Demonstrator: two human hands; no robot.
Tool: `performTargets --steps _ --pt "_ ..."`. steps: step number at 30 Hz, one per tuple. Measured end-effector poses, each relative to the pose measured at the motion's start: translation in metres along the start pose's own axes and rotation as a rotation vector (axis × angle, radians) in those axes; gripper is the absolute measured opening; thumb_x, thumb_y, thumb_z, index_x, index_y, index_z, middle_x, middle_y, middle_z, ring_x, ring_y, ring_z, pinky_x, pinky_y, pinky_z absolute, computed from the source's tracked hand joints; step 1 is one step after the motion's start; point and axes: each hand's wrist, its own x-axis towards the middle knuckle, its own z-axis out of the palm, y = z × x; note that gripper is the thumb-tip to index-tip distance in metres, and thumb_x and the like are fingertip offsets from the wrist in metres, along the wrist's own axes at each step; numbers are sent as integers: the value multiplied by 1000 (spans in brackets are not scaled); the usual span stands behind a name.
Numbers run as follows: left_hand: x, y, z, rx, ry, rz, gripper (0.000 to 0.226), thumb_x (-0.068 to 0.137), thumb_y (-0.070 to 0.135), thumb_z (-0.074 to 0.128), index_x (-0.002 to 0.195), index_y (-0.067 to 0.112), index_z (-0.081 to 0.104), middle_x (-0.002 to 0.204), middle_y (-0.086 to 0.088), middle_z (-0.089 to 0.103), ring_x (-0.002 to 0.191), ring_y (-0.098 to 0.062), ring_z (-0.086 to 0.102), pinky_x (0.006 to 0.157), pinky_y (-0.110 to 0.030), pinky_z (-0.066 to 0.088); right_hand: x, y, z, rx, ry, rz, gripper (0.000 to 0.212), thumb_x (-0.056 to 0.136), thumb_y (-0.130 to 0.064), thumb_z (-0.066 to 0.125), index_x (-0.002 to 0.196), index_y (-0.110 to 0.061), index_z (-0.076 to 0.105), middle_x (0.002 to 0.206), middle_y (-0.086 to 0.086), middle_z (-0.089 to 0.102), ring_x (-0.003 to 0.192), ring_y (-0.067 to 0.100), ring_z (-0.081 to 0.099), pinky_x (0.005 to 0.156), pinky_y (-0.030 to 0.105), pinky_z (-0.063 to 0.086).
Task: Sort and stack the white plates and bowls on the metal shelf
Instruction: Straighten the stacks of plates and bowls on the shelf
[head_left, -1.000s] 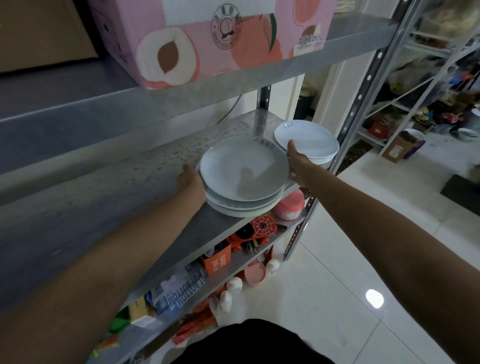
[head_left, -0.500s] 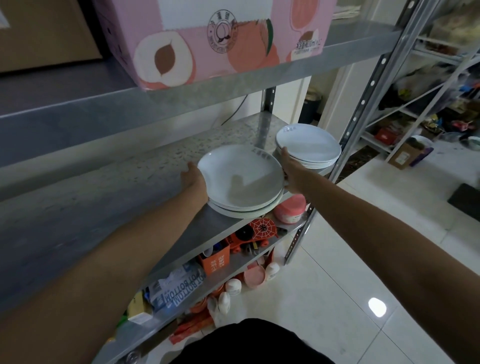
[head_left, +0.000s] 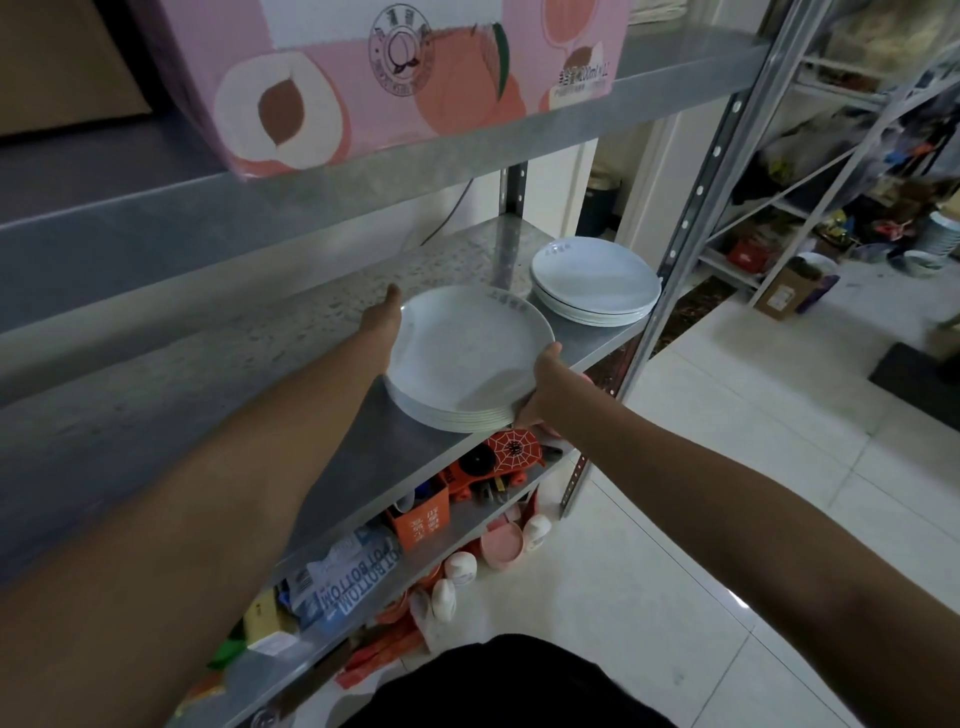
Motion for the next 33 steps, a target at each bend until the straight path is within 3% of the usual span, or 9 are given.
performTargets --steps 3,9,13,16,18,21,23,29,33 --pt "0 -1 2 -4 -2 4 70 97 56 27 143 5 40 146 -15 45 131 -33 46 112 -46 36 -3 -3 2 76 -5 54 58 88 -57 50 124 -13 40 107 2 40 116 25 47 107 36 35" --pt "1 -5 -1 -144 1 -28 68 96 56 29 139 6 46 141 -14 52 125 -31 53 109 -44 41 10 -2 -3 22 -72 24 75 84 -73 37 118 -7 47 86 5 51 88 22 55 90 36 43" --pt "-6 -38 -1 -434 221 -19 48 99 45 34 102 8 64 129 -17 61 95 -27 63 89 -35 48 33 -10 -19 -246 -136 -405 79 90 -68 25 141 -10 37 141 9 45 135 29 38 113 42 27" --pt "-25 -79 5 -413 241 30 59 98 54 25 135 15 51 133 -2 56 116 -16 54 103 -32 40 49 -19 -42 -543 -417 -744 71 93 -45 50 148 -13 20 146 9 41 126 24 46 101 34 48" --pt "-39 -98 3 -225 102 214 63 94 62 20 137 23 45 123 8 53 104 -5 50 86 -19 38 54 -26 -55 -768 -525 -835 86 84 -23 69 149 -14 12 132 -4 45 121 18 45 81 13 53" --pt "-48 -110 -6 21 -53 344 57 95 57 31 139 22 38 113 5 53 97 -5 50 70 -11 35 65 -32 -63 -1075 -500 -879 126 64 -18 85 151 -22 -6 149 -1 30 140 26 26 106 39 40" --pt "-53 -111 -6 79 -101 361 56 95 50 39 143 23 31 118 6 51 103 -6 49 75 -10 39 70 -32 -63 -1124 -486 -881 138 58 -15 89 151 -22 -13 157 4 16 144 26 16 115 49 26" --pt "-66 -103 10 35 -134 371 85 87 43 57 149 19 5 138 9 31 129 -7 30 102 -21 28 73 -35 -57 -1084 -558 -1022 130 55 -5 89 150 -16 1 152 3 19 130 8 21 105 25 28" --pt "-63 -105 8 131 -117 317 105 80 26 74 150 19 -4 153 3 14 139 -13 21 108 -25 26 77 -38 -53 -1031 -644 -1002 128 55 2 88 150 -14 3 151 6 22 139 21 25 111 39 35"
